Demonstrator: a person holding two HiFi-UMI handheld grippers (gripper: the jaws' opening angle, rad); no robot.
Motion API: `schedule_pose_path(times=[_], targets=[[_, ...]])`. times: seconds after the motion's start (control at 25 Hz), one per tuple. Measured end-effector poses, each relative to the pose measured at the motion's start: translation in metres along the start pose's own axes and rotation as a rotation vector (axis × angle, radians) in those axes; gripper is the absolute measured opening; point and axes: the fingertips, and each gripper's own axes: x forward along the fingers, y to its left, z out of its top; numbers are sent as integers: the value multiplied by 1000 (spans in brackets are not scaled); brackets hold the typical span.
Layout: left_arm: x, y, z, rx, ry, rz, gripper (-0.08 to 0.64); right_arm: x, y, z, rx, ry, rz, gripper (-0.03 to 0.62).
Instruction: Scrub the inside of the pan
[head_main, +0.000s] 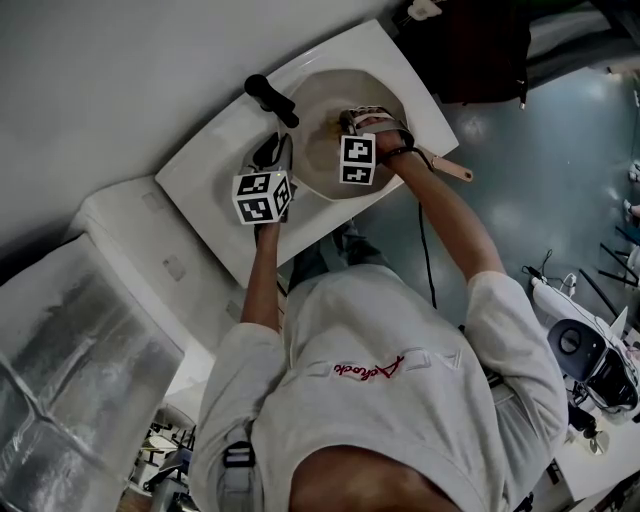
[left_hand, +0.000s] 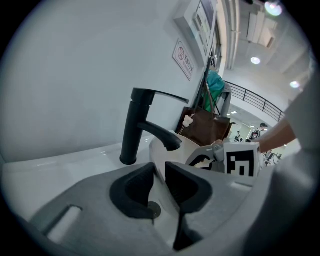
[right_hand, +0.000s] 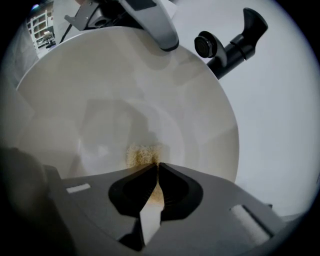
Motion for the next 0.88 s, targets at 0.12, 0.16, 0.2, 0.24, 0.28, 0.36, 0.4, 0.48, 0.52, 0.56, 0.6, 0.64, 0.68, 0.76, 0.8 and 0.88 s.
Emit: schedule_pose_path(times=[0.12, 0.16, 0.2, 0.24, 0.28, 0.36, 0.4, 0.48, 0.52, 0.56, 0.6, 0.64, 0.68, 0.76, 0.8, 0.88], targets=[[-1, 0, 0, 16, 5, 0, 77, -1, 5, -6, 7, 10, 6, 25], [-1, 0, -1, 18, 7, 0, 77, -2, 7, -8, 6, 14, 9, 25], [-1, 0, -1, 19, 9, 0, 78, -3, 8, -8, 5, 17, 11, 25], [-1, 0, -1, 21, 10, -1, 78, -4, 9, -9, 4, 19, 13, 25], [-1, 0, 0, 25, 12, -1, 80, -5, 9, -10, 5, 20, 13, 25], [-1, -1, 0, 33, 15, 1, 81, -6, 11, -10, 12, 19, 18, 25], [-2, -1, 0, 37, 16, 3, 81, -7, 13, -9, 20, 16, 22, 25], [-4, -1, 0, 45, 17, 11, 81, -10, 18, -5, 35, 7, 31, 25], [-5, -1, 1, 50, 15, 15, 81, -12, 21, -3, 39, 2, 36, 25], [-7, -1, 2, 55, 11, 20, 81, -14, 24, -1, 44, -4, 40, 25], [-8, -1, 4, 61, 5, 26, 81, -16, 26, 1, 50, -12, 46, 25], [-10, 0, 6, 65, -1, 33, 81, -17, 28, 4, 59, -22, 51, 25], [-12, 1, 7, 67, -4, 38, 81, -19, 30, 6, 69, -33, 55, 25], [-16, 1, 8, 67, -7, 44, 81, -24, 31, 11, 99, -57, 59, 25], [-18, 1, 8, 66, -10, 47, 81, -27, 32, 13, 123, -69, 62, 25], [-21, -2, 8, 64, -17, 51, 80, -32, 33, 17, 187, -93, 68, 25]])
